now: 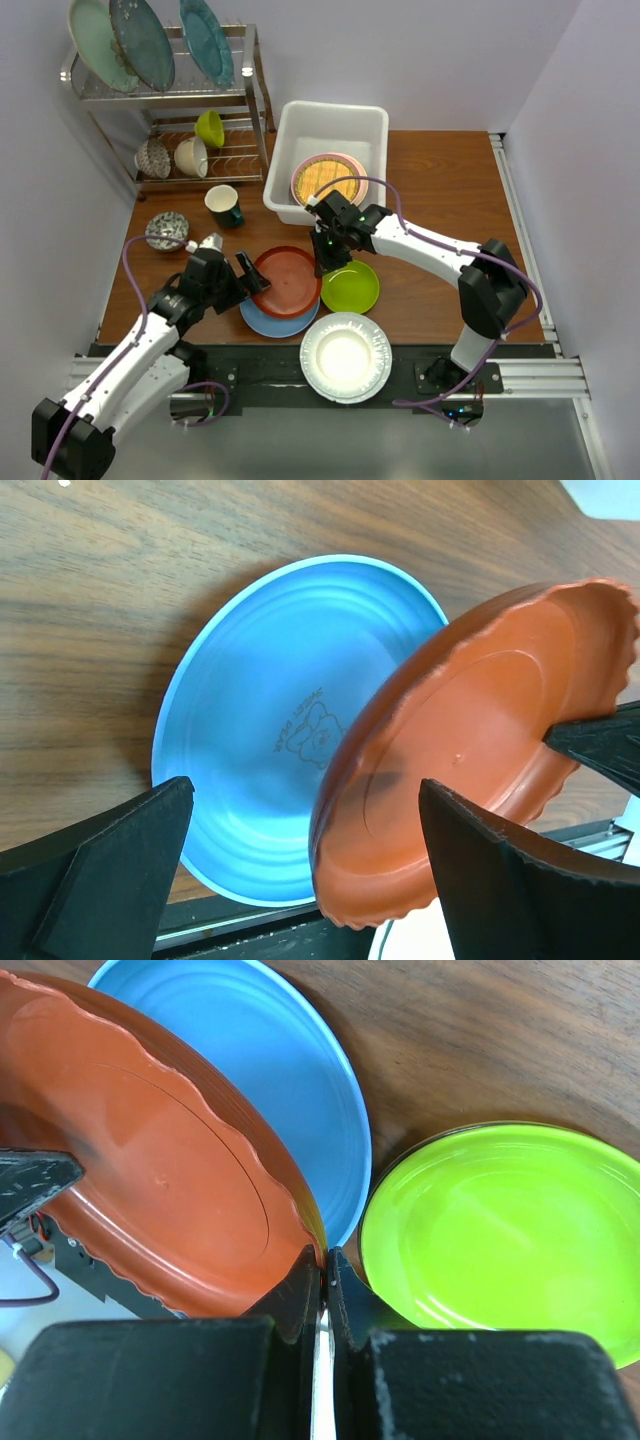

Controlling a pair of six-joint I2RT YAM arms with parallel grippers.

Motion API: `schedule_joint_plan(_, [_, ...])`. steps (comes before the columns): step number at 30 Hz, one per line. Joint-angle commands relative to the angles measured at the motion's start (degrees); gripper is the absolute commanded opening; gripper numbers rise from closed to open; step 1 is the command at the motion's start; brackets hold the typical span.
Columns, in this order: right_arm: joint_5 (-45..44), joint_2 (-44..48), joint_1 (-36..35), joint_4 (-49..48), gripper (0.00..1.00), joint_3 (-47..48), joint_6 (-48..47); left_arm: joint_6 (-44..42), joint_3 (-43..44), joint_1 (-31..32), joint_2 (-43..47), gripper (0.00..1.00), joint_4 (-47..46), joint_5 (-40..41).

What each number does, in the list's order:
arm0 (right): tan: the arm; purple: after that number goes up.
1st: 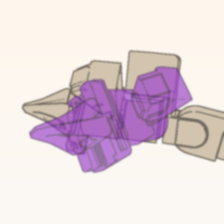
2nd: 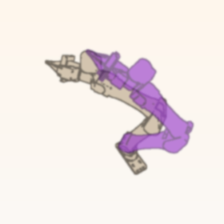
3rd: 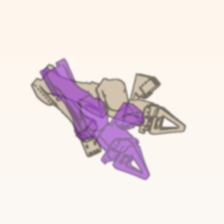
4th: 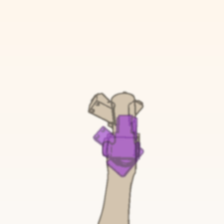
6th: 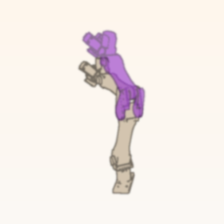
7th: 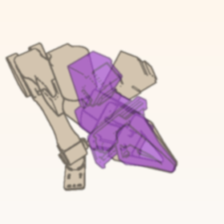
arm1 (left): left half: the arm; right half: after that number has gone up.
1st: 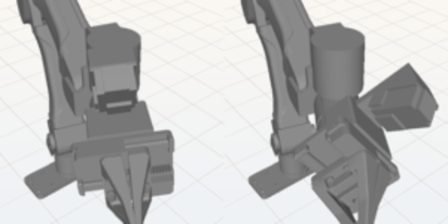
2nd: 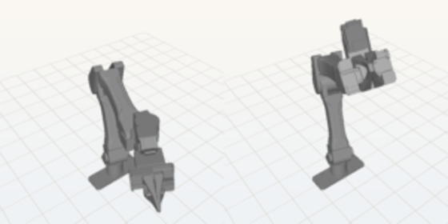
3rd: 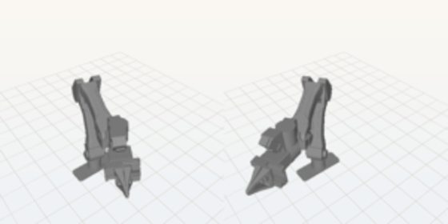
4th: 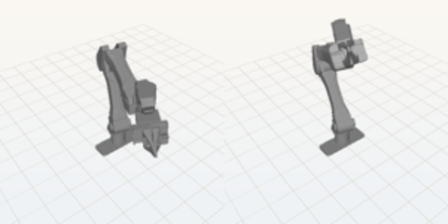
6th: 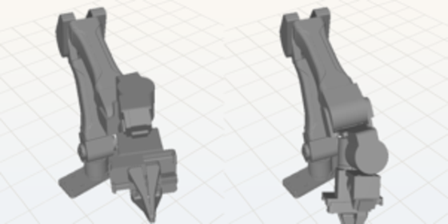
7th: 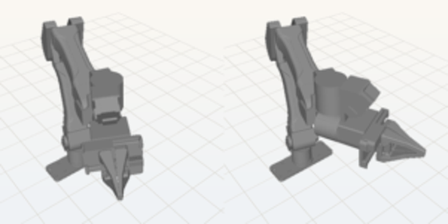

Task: Place the plates into the plastic bin on the countertop
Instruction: Pick up the plate at the center of the board.

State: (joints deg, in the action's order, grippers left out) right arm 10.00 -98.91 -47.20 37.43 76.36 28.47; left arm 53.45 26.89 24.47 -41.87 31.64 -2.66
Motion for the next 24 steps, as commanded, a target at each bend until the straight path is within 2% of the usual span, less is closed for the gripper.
schedule_joint_plan(1, [-0.77,3.02,-0.08,-0.25,0.00,0.19,0.01,-0.02,3.60,0.23,3.53,1.00,1.05,2.47])
schedule_joint_plan(13, [-2.00,3.73,0.09,0.80,0.00,-0.42,-0.17,0.87,8.79,0.23,14.26,1.00,6.59,12.23])
schedule_joint_plan(24, [-4.20,4.52,1.23,4.22,0.00,3.18,-0.78,3.15,11.25,0.23,15.59,1.00,11.34,15.75])
